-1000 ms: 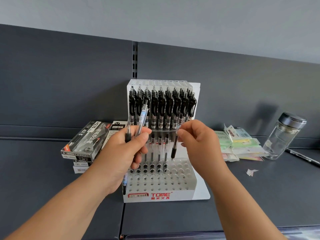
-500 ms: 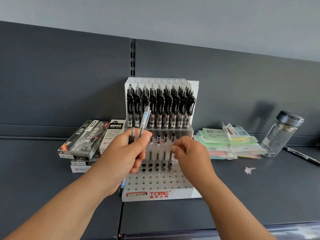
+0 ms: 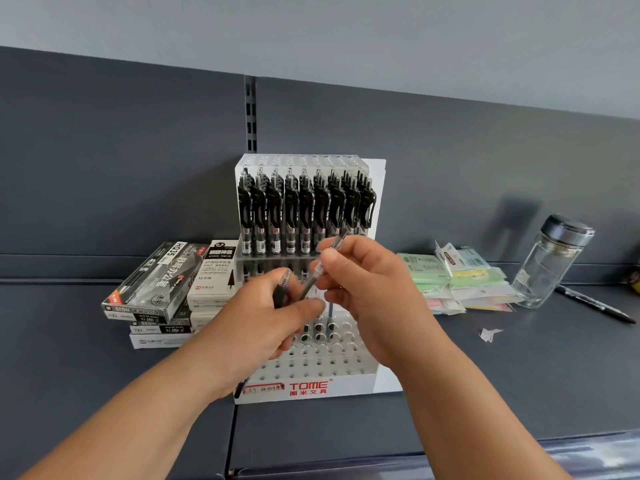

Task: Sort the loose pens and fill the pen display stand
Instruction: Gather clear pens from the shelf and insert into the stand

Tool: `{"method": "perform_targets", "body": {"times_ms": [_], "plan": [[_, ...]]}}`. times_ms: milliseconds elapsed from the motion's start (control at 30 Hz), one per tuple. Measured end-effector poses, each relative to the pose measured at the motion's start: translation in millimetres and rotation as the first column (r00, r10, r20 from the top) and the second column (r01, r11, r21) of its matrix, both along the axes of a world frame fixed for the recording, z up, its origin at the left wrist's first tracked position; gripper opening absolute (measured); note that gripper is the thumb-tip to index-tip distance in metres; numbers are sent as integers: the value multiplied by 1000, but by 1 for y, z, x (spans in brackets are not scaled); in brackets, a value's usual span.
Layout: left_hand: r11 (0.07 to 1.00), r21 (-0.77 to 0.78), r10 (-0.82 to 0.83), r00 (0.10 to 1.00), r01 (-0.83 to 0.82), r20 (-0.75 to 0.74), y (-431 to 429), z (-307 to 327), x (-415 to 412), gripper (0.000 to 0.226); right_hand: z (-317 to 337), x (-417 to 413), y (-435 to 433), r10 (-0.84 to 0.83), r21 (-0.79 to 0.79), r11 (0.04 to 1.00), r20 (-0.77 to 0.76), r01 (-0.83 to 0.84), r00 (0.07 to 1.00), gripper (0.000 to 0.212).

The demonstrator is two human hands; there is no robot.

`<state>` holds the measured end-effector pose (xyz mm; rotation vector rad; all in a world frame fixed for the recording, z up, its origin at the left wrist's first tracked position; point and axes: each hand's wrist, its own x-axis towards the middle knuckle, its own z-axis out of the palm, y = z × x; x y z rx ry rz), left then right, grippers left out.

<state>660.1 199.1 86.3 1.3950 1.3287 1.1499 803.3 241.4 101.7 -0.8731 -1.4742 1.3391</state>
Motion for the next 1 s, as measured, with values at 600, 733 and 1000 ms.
{"method": "perform_targets", "body": {"times_ms": [600,733,1000], "plan": [[988,28,135,939,-152,317,6,-3,-5,45,-15,23,22,-498,514,792,232,329,836,17],[976,99,172,963,-196,208,4,-5,-5,33,-35,20,27,-459,440,852,372,282,807,19],[969,156,146,953,-192,264,5,-2,-2,19,-43,20,26,-443,395,883,531,252,722,17]]}}
